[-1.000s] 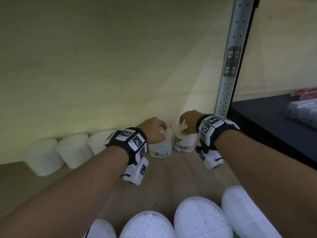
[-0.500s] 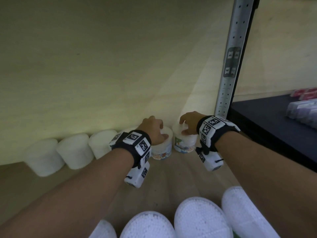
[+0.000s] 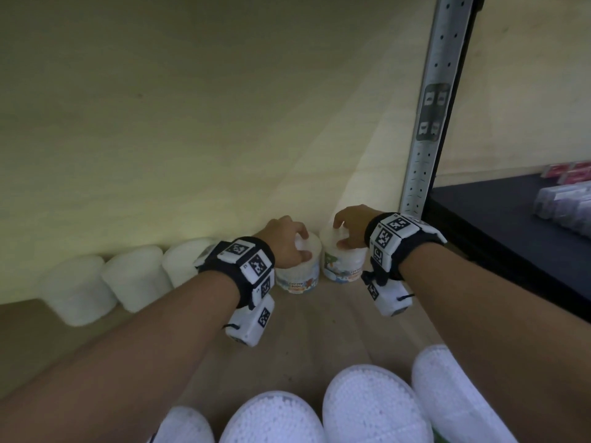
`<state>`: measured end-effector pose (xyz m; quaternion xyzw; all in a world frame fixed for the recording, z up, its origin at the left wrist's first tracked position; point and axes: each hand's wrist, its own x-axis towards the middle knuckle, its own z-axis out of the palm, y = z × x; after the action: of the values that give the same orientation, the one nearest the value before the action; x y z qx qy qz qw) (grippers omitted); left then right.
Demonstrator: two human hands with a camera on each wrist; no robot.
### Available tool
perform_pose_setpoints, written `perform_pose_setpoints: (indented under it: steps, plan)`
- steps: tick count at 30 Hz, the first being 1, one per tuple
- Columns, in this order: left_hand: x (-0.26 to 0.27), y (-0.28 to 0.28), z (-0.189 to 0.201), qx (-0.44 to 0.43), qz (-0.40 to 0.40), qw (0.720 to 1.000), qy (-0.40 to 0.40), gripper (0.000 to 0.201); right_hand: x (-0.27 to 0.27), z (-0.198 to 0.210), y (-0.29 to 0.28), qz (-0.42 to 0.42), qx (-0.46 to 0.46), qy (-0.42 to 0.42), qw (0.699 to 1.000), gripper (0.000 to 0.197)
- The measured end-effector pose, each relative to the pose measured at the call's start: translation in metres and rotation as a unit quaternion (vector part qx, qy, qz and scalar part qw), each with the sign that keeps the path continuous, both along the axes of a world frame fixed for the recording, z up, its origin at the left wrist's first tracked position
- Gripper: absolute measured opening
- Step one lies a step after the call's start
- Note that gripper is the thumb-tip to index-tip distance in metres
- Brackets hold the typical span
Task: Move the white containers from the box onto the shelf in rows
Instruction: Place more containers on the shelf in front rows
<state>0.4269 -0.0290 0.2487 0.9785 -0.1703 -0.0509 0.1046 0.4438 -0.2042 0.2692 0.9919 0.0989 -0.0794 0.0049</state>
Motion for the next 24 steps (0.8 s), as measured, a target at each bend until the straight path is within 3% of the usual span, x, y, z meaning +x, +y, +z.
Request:
perform_pose_setpoints:
  steps: [10,15,18,21,24]
  plan:
    - [0.002,-0.008,-0.008,0.0,0.045,0.998,-0.05,0.047,0.007,-0.004,0.008,-0.068,-0.023,0.016,0.997,0.052]
    - [0.004,-0.009,-0.009,0.003,0.041,0.997,-0.06,0.046,0.024,-0.015,0.011,-0.048,-0.08,0.005,0.996,0.068]
    - [0.004,-0.009,-0.007,0.014,0.036,0.998,-0.048,0.045,0.036,-0.022,0.008,-0.041,-0.085,0.005,0.995,0.064]
    - [0.004,-0.012,0.0,0.045,0.028,0.998,-0.04,0.046,0.029,-0.017,0.007,-0.037,-0.061,0.002,0.997,0.077]
    - [0.002,-0.016,0.005,0.091,0.01,0.996,-0.019,0.045,-0.006,0.007,0.012,-0.044,-0.038,0.003,0.998,0.06]
